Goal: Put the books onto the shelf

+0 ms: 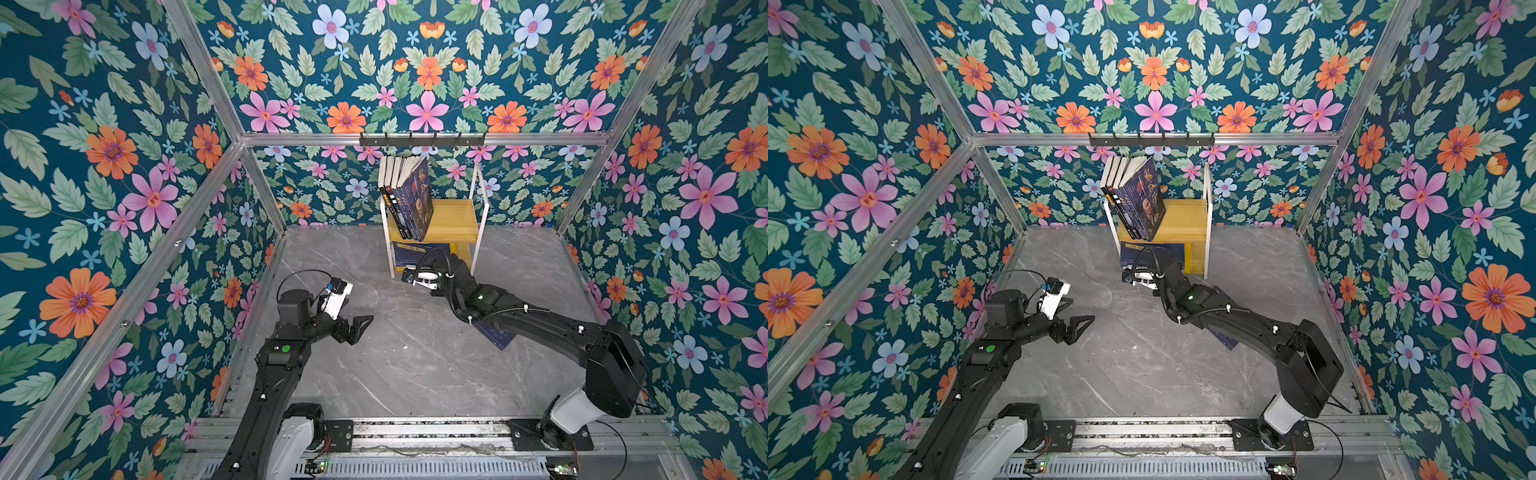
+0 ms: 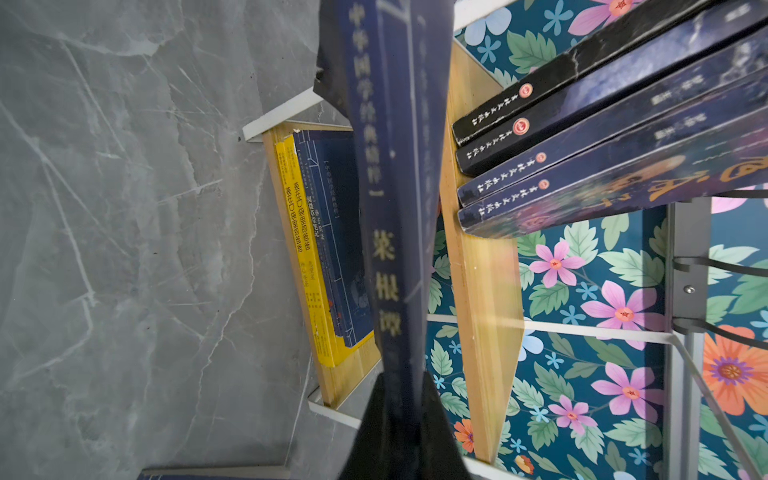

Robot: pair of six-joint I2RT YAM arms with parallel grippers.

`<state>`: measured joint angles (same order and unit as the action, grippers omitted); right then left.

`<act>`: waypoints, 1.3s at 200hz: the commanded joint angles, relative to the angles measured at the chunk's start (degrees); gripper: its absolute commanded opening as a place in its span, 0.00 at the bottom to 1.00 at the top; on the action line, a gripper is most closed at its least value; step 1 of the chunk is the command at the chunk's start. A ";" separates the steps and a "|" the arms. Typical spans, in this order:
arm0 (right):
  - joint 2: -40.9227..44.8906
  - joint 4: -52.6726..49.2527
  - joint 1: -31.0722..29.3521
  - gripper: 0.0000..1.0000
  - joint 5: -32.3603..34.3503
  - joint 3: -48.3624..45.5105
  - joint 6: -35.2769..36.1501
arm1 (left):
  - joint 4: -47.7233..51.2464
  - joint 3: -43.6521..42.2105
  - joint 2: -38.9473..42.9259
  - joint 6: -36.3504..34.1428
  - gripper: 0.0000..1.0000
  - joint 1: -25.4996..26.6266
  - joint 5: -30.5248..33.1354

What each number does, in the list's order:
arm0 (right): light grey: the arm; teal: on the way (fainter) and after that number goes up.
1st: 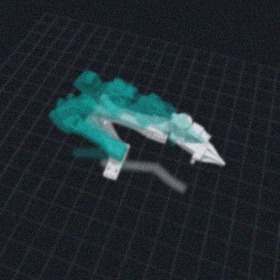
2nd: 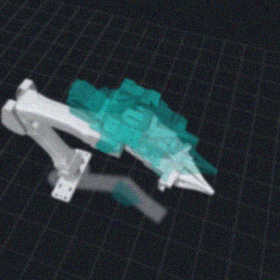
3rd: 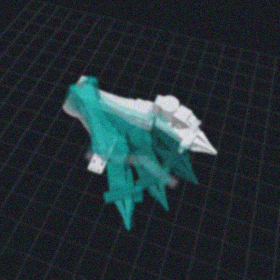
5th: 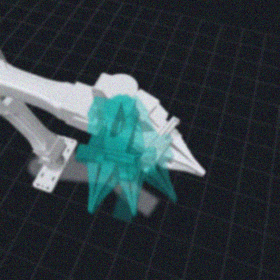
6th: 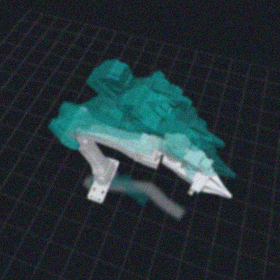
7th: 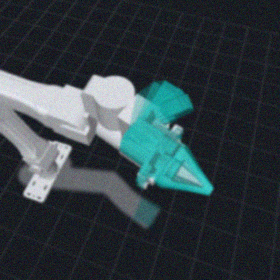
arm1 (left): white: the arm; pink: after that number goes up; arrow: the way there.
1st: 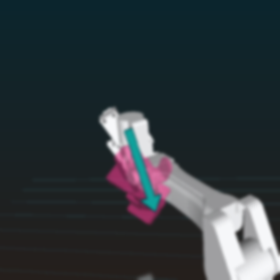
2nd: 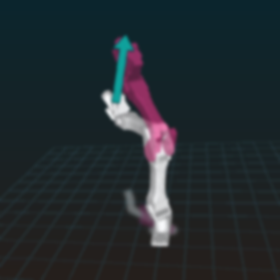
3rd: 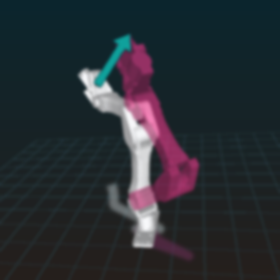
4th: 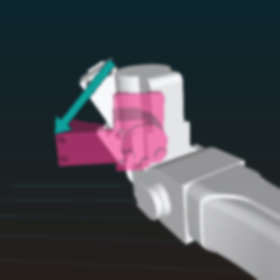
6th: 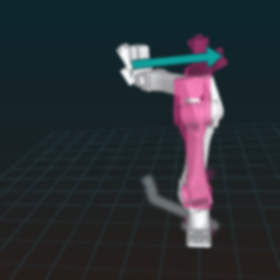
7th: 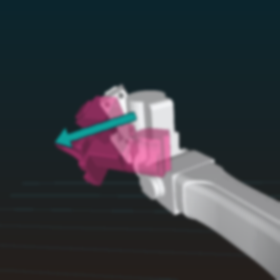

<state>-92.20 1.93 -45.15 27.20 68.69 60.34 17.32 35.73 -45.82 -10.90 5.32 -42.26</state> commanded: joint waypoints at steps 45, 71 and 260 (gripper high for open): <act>-5.06 11.25 2.15 0.00 3.92 0.00 1.90 | -2.31 -0.60 0.30 0.74 1.00 0.38 -0.67; -5.86 12.30 3.36 0.00 4.02 0.12 1.01 | -1.92 -0.22 0.31 1.00 1.00 0.30 -1.43; -17.23 9.05 5.80 0.00 -2.67 3.23 5.14 | -3.25 -0.37 -0.14 2.31 1.00 0.46 -1.67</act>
<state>-108.36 15.49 -39.94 28.49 69.87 64.53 15.22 35.16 -46.02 -9.39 5.74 -43.44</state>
